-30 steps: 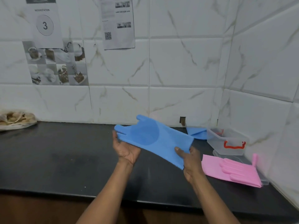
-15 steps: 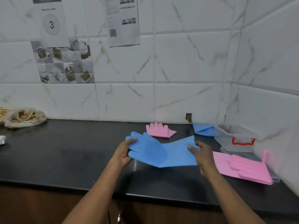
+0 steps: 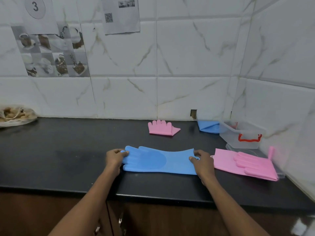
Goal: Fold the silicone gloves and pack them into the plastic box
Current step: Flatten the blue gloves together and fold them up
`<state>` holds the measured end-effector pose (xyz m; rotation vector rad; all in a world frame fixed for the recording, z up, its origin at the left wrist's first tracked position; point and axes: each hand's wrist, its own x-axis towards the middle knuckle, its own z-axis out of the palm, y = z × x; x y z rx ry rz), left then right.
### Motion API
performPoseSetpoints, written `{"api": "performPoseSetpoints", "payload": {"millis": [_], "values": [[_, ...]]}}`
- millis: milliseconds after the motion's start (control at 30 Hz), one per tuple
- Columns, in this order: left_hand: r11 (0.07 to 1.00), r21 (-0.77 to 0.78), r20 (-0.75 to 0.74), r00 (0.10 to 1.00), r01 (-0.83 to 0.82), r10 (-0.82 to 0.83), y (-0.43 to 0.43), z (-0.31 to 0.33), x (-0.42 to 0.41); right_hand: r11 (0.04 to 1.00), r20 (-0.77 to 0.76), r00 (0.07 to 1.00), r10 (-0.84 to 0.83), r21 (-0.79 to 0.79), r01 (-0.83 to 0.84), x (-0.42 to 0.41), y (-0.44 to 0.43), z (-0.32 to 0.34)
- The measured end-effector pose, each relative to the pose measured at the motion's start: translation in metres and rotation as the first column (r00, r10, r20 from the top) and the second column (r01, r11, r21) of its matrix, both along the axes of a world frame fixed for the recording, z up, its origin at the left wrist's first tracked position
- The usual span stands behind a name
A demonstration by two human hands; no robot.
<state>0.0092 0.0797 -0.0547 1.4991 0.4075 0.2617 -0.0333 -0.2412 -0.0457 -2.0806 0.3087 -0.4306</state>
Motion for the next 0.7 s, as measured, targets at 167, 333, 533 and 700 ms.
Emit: {"api": "performPoseSetpoints", "payload": {"millis": [167, 333, 533, 700], "values": [[0.987, 0.12, 0.078, 0.992, -0.103, 0.094, -0.007, -0.003, -0.007, 1.0, 0.033, 0.999, 0.0, 0.004, 0.0, 0.0, 0.0, 0.001], [0.971, 0.196, 0.103, 0.987, -0.139, 0.121, -0.013, 0.003, -0.017, 0.999, 0.07, 0.997, -0.023, 0.041, 0.02, 0.0, -0.003, -0.001], [0.869, 0.444, 0.172, 0.972, -0.22, 0.159, -0.018, 0.007, -0.024, 1.0, 0.074, 0.997, -0.018, -0.011, 0.019, 0.004, -0.001, 0.001], [0.542, 0.801, 0.426, 0.877, -0.253, -0.22, -0.035, 0.012, -0.038, 0.967, 0.2, 0.98, 0.01, -0.251, 0.041, 0.003, -0.001, 0.001]]}}
